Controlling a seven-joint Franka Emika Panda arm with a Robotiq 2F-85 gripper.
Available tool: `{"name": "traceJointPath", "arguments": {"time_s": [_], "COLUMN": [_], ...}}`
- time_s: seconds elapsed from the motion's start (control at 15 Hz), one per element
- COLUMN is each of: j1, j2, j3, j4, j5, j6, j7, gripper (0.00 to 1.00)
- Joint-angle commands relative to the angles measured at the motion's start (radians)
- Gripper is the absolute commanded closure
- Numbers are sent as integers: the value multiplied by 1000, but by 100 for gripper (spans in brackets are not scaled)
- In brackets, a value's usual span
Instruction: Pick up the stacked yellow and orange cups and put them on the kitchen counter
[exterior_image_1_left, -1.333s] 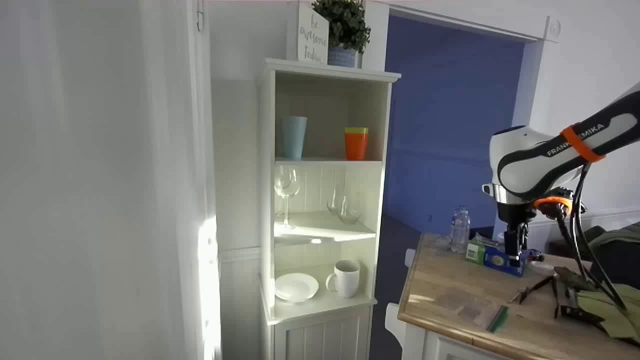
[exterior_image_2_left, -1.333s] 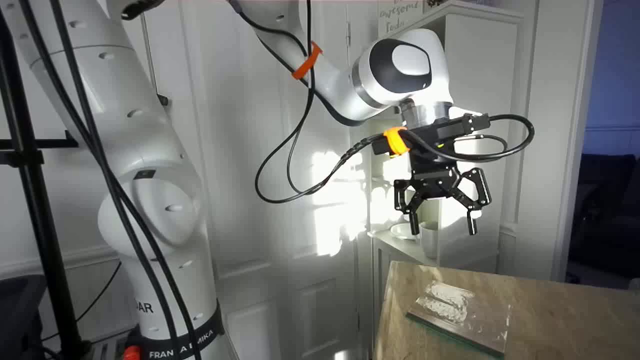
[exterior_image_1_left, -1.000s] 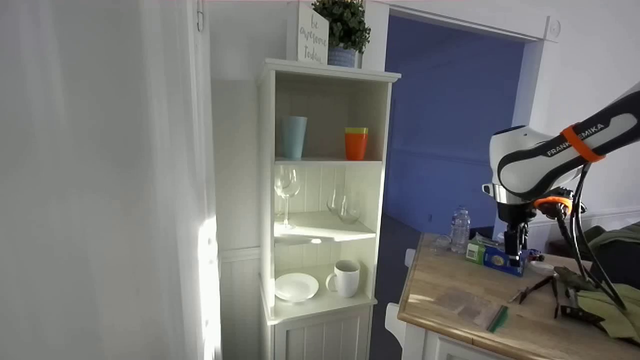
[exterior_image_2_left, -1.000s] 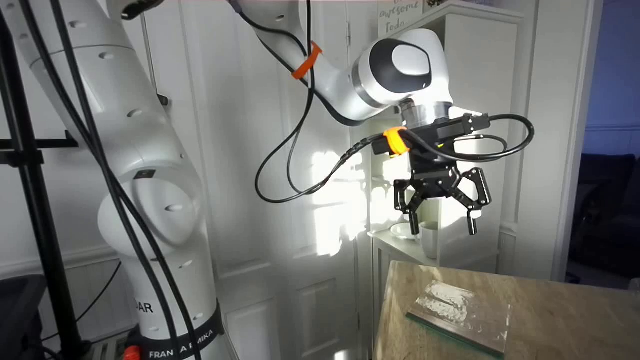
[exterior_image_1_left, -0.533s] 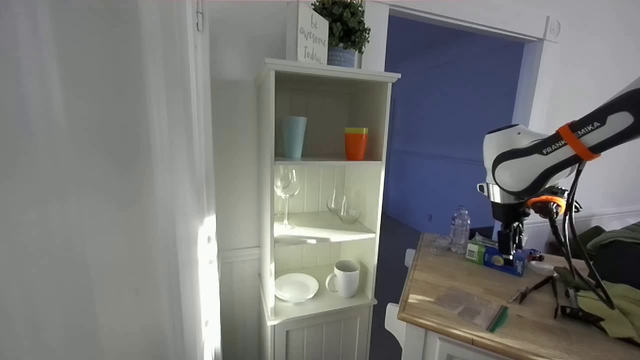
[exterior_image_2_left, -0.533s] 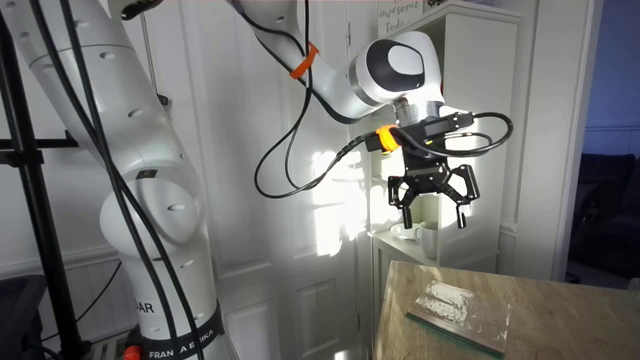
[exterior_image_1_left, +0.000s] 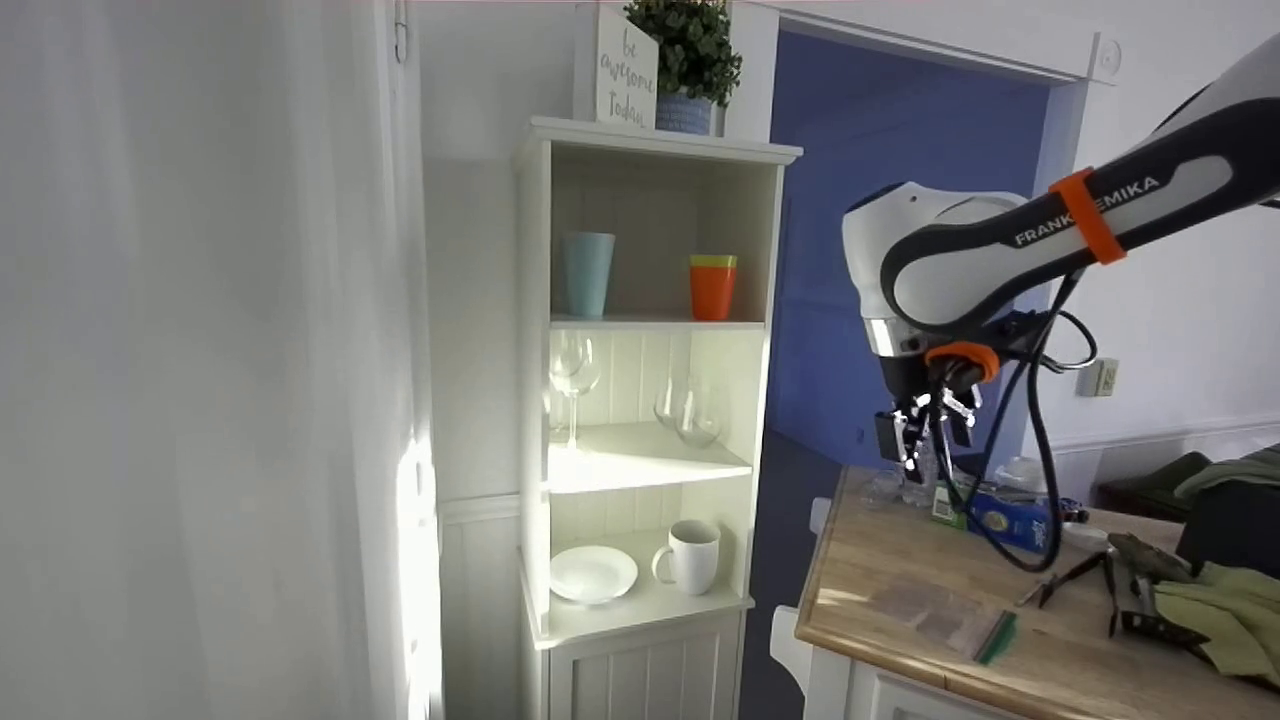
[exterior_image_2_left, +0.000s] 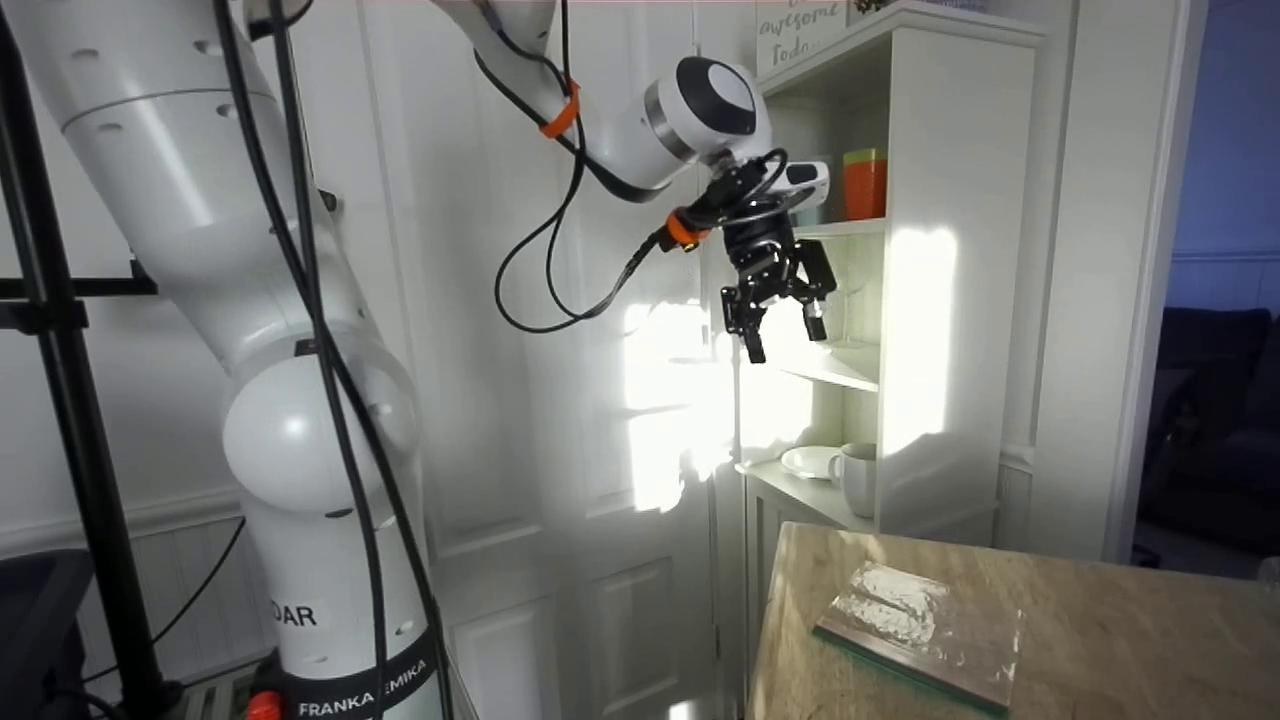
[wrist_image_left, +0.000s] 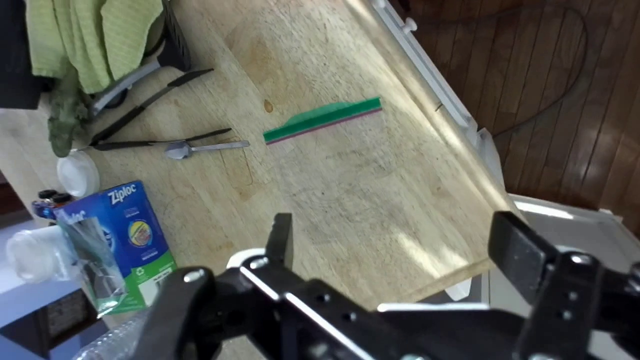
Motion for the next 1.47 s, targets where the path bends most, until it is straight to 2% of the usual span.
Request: {"name": "traceJointPath", "arguments": {"time_s": [0.0, 0.2, 0.47, 0.73, 1.0, 1.07, 1.4], "j1": [15, 20, 49, 78, 93, 95, 97], "j2": [85, 146, 199, 235, 218, 216, 223], "j3": [24, 19, 22, 17, 13, 10, 7], "j4": [175, 298, 430, 541, 581, 553, 559], "j5": [36, 78, 191, 293, 305, 278, 277], "j6": [-110, -157, -178, -153, -61, -91, -90], "j7": [191, 309, 474, 636, 795, 726, 730], "gripper": [0, 0, 0, 0, 0, 0, 0]}}
